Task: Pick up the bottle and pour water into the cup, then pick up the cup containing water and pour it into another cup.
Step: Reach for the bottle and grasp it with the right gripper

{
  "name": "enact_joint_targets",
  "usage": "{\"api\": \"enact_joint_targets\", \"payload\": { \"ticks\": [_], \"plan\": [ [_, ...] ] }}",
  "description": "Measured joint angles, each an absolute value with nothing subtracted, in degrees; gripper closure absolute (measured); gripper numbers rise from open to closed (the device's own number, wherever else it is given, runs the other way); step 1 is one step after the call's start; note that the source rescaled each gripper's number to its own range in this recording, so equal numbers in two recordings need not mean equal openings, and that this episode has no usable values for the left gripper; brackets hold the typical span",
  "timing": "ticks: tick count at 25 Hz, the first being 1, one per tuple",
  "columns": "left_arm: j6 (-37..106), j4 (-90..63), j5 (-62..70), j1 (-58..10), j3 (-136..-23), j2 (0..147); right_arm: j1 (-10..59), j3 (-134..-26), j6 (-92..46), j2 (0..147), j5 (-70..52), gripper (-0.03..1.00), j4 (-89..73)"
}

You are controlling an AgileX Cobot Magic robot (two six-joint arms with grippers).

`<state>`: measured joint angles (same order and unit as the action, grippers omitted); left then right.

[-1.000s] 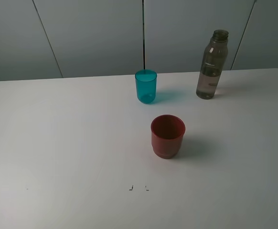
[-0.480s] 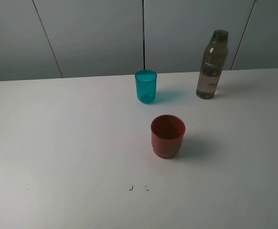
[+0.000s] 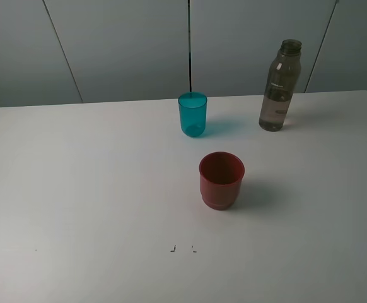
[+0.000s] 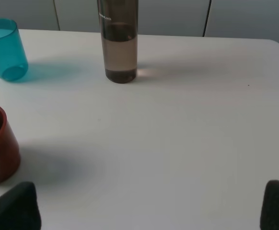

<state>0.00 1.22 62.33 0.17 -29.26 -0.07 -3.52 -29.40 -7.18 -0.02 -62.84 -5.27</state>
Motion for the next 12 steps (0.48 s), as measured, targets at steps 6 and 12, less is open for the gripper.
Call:
{"api": "enact_joint_targets", "payload": {
  "ticks": [6,12],
  "plan": [
    [0.0,1.2,62.3,0.2,-29.3,-0.1,-3.5,-29.4,-7.2,0.0,-62.8,-0.03,-5.3],
    [0.4,1.2,62.3,0.2,-29.3,-0.1,-3.5,-29.4,-7.2,0.0,-62.8,-0.03,-5.3]
  ]
}}
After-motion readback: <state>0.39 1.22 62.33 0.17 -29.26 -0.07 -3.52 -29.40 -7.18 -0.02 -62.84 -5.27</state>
